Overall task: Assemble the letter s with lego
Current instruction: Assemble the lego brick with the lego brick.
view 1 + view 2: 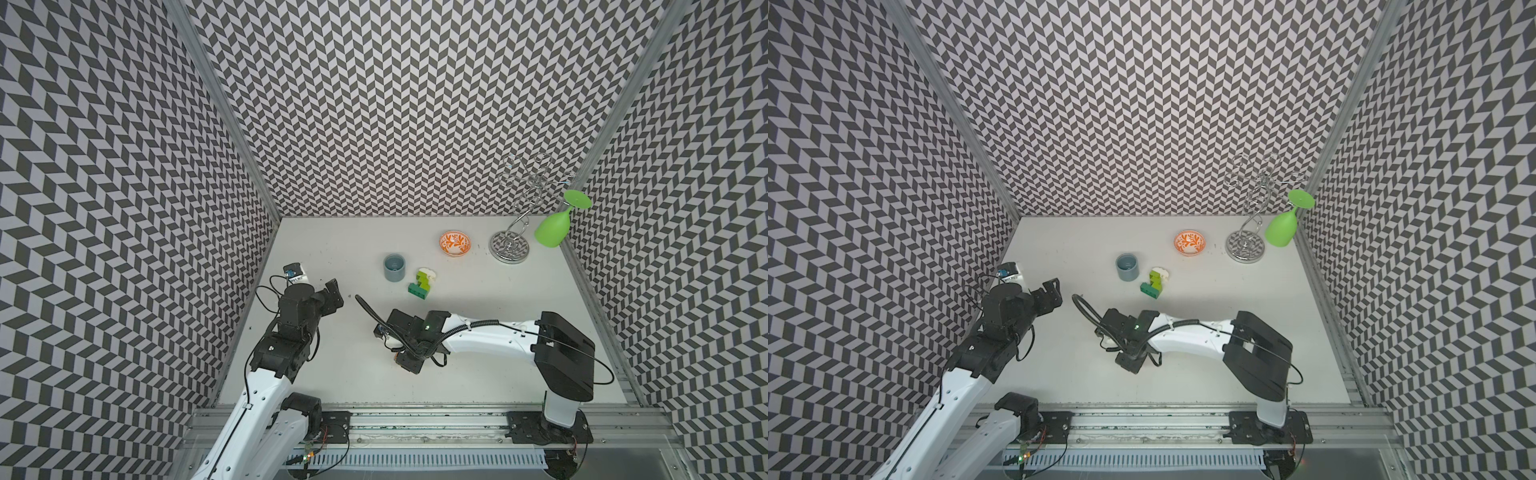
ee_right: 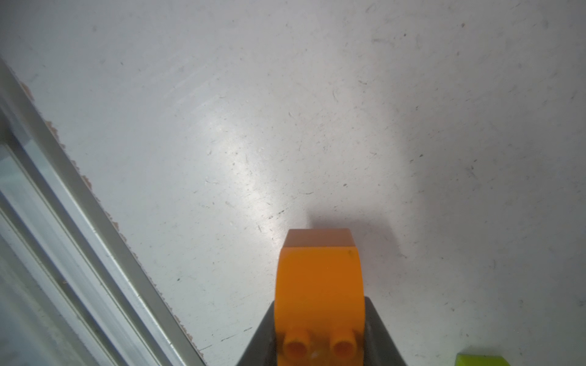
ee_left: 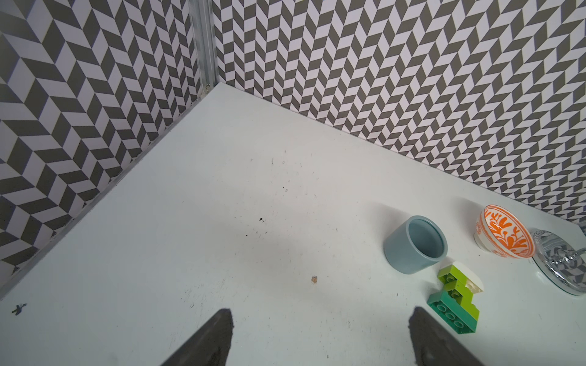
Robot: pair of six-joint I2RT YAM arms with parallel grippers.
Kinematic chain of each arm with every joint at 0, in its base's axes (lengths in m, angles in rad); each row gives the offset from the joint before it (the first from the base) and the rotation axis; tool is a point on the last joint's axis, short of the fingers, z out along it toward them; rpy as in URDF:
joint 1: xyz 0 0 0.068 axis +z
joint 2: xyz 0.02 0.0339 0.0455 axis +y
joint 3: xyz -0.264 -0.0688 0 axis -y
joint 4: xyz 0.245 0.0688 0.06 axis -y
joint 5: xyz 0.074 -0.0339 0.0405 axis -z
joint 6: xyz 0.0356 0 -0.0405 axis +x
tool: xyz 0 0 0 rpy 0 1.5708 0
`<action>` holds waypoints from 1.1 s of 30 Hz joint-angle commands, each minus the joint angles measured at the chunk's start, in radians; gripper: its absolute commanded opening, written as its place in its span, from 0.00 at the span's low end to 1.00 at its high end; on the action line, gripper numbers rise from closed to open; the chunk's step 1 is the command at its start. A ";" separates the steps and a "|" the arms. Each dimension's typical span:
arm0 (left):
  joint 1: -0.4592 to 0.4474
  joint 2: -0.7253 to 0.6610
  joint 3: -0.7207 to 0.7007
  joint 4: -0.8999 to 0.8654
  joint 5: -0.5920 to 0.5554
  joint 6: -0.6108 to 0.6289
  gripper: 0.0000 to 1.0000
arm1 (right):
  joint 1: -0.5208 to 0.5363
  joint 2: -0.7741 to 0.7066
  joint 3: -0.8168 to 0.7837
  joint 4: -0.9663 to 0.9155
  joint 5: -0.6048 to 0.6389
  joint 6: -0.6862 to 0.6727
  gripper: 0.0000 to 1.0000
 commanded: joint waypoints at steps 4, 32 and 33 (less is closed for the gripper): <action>0.007 -0.009 -0.002 0.011 -0.002 0.018 0.88 | 0.013 0.115 -0.059 -0.046 -0.030 0.011 0.00; 0.007 -0.013 -0.002 0.008 -0.008 0.018 0.89 | -0.048 0.096 0.125 -0.113 -0.062 -0.067 0.77; 0.007 -0.012 -0.002 0.008 -0.008 0.018 0.89 | -0.047 0.100 0.120 -0.106 -0.071 -0.068 0.76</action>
